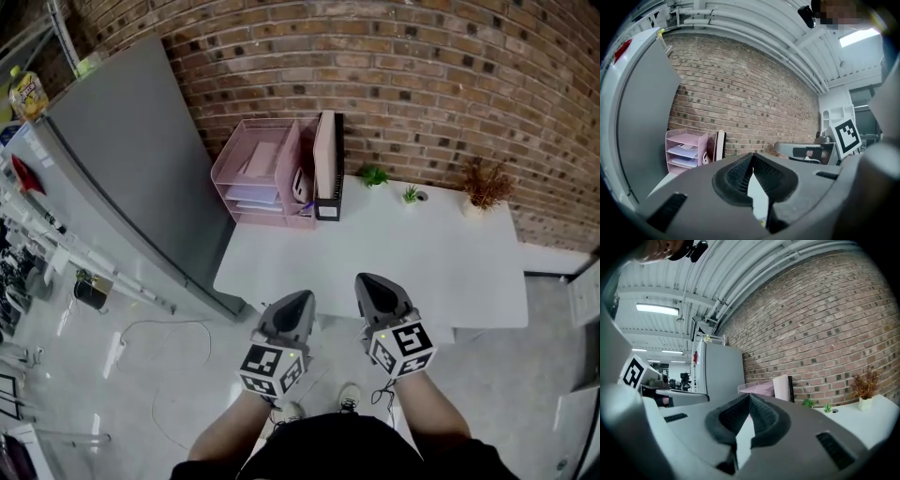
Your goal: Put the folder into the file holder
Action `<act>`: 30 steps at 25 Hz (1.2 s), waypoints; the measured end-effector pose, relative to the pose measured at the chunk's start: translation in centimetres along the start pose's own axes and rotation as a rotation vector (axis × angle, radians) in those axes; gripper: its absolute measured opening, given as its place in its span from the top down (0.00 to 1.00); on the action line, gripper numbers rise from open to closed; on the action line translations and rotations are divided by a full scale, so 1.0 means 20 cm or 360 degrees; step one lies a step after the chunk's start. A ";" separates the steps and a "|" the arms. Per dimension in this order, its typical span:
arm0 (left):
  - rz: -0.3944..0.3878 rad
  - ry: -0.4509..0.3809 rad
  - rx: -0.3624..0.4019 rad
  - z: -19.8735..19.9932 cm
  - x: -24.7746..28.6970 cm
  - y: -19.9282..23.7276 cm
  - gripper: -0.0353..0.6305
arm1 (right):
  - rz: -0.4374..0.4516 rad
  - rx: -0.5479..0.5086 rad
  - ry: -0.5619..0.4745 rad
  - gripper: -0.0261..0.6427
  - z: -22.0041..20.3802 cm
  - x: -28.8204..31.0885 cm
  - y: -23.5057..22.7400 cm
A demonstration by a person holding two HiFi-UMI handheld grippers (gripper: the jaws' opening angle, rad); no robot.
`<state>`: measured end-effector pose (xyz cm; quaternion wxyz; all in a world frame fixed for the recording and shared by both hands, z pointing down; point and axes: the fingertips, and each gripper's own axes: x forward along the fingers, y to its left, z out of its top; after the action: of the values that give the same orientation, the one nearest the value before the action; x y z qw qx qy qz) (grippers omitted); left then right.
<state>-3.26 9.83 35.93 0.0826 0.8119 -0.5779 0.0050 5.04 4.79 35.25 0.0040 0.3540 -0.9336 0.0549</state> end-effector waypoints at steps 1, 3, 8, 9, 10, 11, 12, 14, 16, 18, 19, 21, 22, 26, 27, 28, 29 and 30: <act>-0.0014 -0.0001 -0.0002 0.00 -0.02 0.02 0.94 | -0.0016 0.0005 0.0007 0.96 -0.01 0.00 0.02; -0.0046 -0.0003 -0.0012 0.00 -0.07 0.06 0.94 | -0.0053 0.0007 0.0024 0.96 -0.02 0.01 0.08; -0.0140 0.0003 -0.0048 -0.02 -0.15 0.15 0.94 | -0.0164 -0.0013 0.0047 0.96 -0.05 0.01 0.19; -0.0158 0.0006 -0.0052 -0.02 -0.17 0.17 0.94 | -0.0186 -0.0016 0.0055 0.96 -0.06 0.00 0.22; -0.0176 0.0010 -0.0058 -0.03 -0.19 0.18 0.94 | -0.0207 -0.0018 0.0062 0.96 -0.07 0.00 0.24; -0.0193 0.0015 -0.0063 -0.04 -0.21 0.19 0.94 | -0.0229 -0.0018 0.0069 0.96 -0.08 -0.01 0.26; -0.0211 0.0020 -0.0068 -0.05 -0.23 0.20 0.94 | -0.0252 -0.0017 0.0077 0.96 -0.09 -0.02 0.28; -0.0241 0.0031 -0.0075 -0.07 -0.26 0.22 0.94 | -0.0295 -0.0014 0.0095 0.96 -0.12 -0.04 0.32; -0.0262 0.0040 -0.0079 -0.09 -0.30 0.24 0.94 | -0.0327 -0.0006 0.0109 0.96 -0.15 -0.05 0.35; -0.0280 0.0050 -0.0081 -0.11 -0.33 0.25 0.94 | -0.0353 0.0001 0.0120 0.96 -0.17 -0.06 0.39; -0.0289 0.0056 -0.0081 -0.13 -0.35 0.26 0.94 | -0.0363 0.0003 0.0125 0.96 -0.19 -0.07 0.41; -0.0299 0.0067 -0.0086 -0.15 -0.39 0.28 0.94 | -0.0376 0.0003 0.0137 0.96 -0.21 -0.08 0.45; -0.0302 0.0073 -0.0090 -0.17 -0.41 0.29 0.94 | -0.0380 0.0004 0.0143 0.96 -0.23 -0.08 0.47; -0.0318 0.0089 -0.0104 -0.20 -0.46 0.30 0.94 | -0.0396 0.0005 0.0160 0.96 -0.26 -0.09 0.53; -0.0323 0.0089 -0.0104 -0.20 -0.47 0.31 0.94 | -0.0400 0.0004 0.0161 0.96 -0.26 -0.09 0.54; -0.0327 0.0088 -0.0104 -0.20 -0.48 0.31 0.94 | -0.0404 0.0002 0.0160 0.96 -0.26 -0.09 0.55; -0.0330 0.0085 -0.0103 -0.20 -0.48 0.31 0.94 | -0.0408 -0.0001 0.0158 0.96 -0.26 -0.09 0.55; -0.0333 0.0082 -0.0102 -0.19 -0.49 0.31 0.94 | -0.0411 -0.0003 0.0155 0.96 -0.25 -0.09 0.56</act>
<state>-12.01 17.54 39.55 0.1234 0.8643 -0.4876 -0.0012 -1.11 14.82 39.03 0.0567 0.4682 -0.8790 0.0702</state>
